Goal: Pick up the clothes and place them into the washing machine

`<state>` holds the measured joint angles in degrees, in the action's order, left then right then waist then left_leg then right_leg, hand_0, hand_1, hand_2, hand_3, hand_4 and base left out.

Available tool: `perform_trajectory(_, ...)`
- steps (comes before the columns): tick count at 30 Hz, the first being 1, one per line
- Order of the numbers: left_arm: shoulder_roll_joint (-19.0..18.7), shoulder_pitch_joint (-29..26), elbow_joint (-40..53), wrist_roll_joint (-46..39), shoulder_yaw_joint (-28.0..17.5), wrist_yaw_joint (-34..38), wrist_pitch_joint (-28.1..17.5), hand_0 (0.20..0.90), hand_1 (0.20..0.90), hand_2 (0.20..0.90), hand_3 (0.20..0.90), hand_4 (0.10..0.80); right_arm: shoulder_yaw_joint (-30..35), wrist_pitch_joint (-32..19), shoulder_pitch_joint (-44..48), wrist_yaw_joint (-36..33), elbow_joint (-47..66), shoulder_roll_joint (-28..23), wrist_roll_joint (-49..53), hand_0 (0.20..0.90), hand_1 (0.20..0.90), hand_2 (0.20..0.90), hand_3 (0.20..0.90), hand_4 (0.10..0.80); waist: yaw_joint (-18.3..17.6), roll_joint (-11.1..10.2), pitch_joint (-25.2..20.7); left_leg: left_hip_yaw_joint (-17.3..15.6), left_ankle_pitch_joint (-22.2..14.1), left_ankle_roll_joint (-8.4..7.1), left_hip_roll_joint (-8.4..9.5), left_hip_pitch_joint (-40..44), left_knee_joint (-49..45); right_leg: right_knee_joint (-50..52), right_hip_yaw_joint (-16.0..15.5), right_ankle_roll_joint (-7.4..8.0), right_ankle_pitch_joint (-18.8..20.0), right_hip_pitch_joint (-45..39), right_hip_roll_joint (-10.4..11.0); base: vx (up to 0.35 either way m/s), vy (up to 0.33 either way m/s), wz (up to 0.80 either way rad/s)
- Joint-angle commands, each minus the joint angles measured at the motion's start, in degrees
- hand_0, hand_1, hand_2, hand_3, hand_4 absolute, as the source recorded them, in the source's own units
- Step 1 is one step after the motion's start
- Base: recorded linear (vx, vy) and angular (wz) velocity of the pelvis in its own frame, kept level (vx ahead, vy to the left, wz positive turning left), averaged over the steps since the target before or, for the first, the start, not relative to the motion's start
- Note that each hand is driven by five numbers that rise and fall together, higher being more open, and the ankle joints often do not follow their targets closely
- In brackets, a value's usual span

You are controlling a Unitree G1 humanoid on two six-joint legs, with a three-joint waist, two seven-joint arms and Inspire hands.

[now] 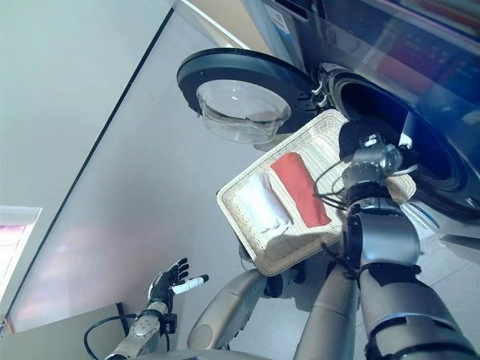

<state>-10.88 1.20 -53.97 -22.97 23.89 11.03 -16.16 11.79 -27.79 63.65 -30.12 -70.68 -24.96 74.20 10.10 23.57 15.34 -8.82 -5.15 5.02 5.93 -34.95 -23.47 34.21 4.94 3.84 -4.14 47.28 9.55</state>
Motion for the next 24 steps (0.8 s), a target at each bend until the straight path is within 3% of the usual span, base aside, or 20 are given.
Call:
perform_trajectory(1, -1.70, 0.66, -4.33, -3.03, -1.04, 1.21, -0.95, 0.900, 0.900, 0.900, 0.900, 0.800, -0.36, -9.19, 0.43, 4.86, 13.87, 2.29, 2.33, 0.900, 0.900, 0.900, 0.900, 0.800, 0.55, 1.36, -3.78, 1.57, 1.64, -2.91, 1.70, -2.01, 2.26, -0.61, -3.67, -2.38, -3.04, -4.87, -1.78, 0.004, 0.008, -0.04)
perform_trajectory(5, -1.77, 1.29, -2.21, -3.33, -1.41, 0.49, -1.62, 0.900, 0.900, 0.900, 0.900, 0.800, -1.13, -10.89, -4.40, 11.34, 22.53, 5.80, 4.73, 0.900, 0.900, 0.900, 0.900, 0.800, 0.39, 1.47, -3.54, 1.54, 2.05, -2.91, 1.92, -1.74, 2.52, -0.75, -3.51, -2.30, -2.97, -5.16, -1.60, -0.004, 0.002, -0.02)
perform_trajectory(11, -3.02, 1.75, -0.52, -2.38, -1.68, -1.59, -2.19, 0.900, 0.900, 0.900, 0.900, 0.800, -0.61, -11.31, -4.20, 15.85, 22.43, 1.86, 6.84, 0.900, 0.900, 0.900, 0.900, 0.800, 1.27, 3.18, -3.85, 1.37, 2.57, -3.08, 2.49, -1.37, 3.23, -0.87, -3.19, -2.19, -2.99, -5.13, -1.07, 0.000, 0.000, 0.00)
perform_trajectory(16, -2.91, 1.87, -1.62, -2.27, -1.63, -1.57, -2.13, 0.900, 0.900, 0.900, 0.900, 0.800, -1.00, -10.32, -3.11, 13.97, 20.96, -0.48, 4.32, 0.900, 0.900, 0.900, 0.900, 0.800, 1.53, 4.18, -4.04, 1.24, 2.89, -3.17, 2.51, -1.50, 3.63, -0.95, -2.97, -2.11, -2.76, -4.78, -0.99, 0.000, 0.000, 0.00)
perform_trajectory(18, -3.23, 2.53, -2.12, -1.72, -1.49, -1.27, -2.17, 0.900, 0.900, 0.900, 0.900, 0.800, -2.20, -8.34, -1.96, 7.78, 16.76, -4.05, -4.76, 0.900, 0.900, 0.900, 0.900, 0.800, 1.55, 4.25, -4.37, 1.22, 3.10, -3.25, 2.48, -1.58, 3.92, -1.24, -2.90, -2.09, -2.60, -4.78, -1.03, 0.000, 0.000, 0.00)
perform_trajectory(19, -3.52, 2.79, -3.02, -0.84, -1.43, -0.63, -2.16, 0.900, 0.900, 0.900, 0.900, 0.800, -3.31, -6.41, -0.68, 0.49, 13.29, -7.40, -13.76, 0.900, 0.900, 0.900, 0.900, 0.800, 1.47, 4.18, -4.45, 1.20, 3.17, -3.29, 2.47, -1.62, 4.05, -1.38, -2.86, -2.07, -2.47, -4.75, -1.03, 0.000, 0.000, 0.00)
perform_trajectory(20, -3.66, 2.61, -4.00, 0.17, -1.44, 0.40, -2.04, 0.900, 0.900, 0.900, 0.900, 0.800, -4.81, -2.93, 0.95, -6.36, 9.58, -10.34, -22.86, 0.900, 0.900, 0.900, 0.900, 0.800, 1.47, 4.12, -4.48, 1.30, 3.26, -3.37, 2.43, -1.63, 4.23, -1.55, -2.89, -2.05, -2.29, -4.68, -1.02, 0.000, 0.000, 0.00)
perform_trajectory(21, -4.27, 2.12, -4.61, 1.66, -1.39, 1.51, -1.68, 0.900, 0.900, 0.900, 0.900, 0.800, -9.28, 4.36, 3.92, -15.52, 4.84, -14.68, -36.66, 0.900, 0.900, 0.900, 0.900, 0.800, 1.56, 3.98, -4.58, 1.35, 3.16, -3.40, 2.46, -1.59, 4.34, -1.57, -2.95, -2.07, -2.48, -4.74, -1.02, 0.000, 0.000, 0.00)
perform_trajectory(24, -3.85, 1.53, -3.04, 4.85, -0.89, 4.40, -2.79, 0.900, 0.900, 0.900, 0.900, 0.800, -14.02, 10.62, 3.82, -26.36, 9.08, -13.34, -54.27, 0.900, 0.900, 0.900, 0.900, 0.800, 1.58, 4.75, -4.21, 1.31, 3.77, -3.32, 2.30, -2.10, 4.59, -2.34, -3.18, -2.13, -1.62, -4.61, -1.33, 0.000, 0.000, 0.00)
